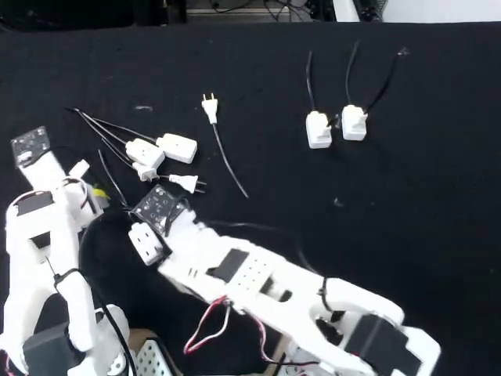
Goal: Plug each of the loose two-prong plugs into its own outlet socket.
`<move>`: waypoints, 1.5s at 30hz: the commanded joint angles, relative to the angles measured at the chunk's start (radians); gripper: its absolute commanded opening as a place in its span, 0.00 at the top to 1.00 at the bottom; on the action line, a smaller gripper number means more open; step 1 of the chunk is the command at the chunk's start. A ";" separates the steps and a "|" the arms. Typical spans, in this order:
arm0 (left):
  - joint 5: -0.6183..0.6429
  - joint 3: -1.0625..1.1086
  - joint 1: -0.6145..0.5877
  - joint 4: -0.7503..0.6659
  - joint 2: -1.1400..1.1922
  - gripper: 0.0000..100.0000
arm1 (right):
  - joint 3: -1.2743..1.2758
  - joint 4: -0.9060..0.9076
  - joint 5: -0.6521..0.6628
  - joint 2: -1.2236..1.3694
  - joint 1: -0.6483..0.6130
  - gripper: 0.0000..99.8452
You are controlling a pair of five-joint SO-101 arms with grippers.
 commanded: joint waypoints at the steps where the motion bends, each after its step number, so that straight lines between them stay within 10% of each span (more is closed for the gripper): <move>1: 0.009 -0.059 -0.027 0.002 -0.020 0.76 | -0.061 -0.086 -0.060 0.016 -0.021 0.72; 45: 0.178 -0.054 -0.185 -0.049 -0.021 0.76 | -0.392 -0.137 -0.087 0.418 -0.032 0.72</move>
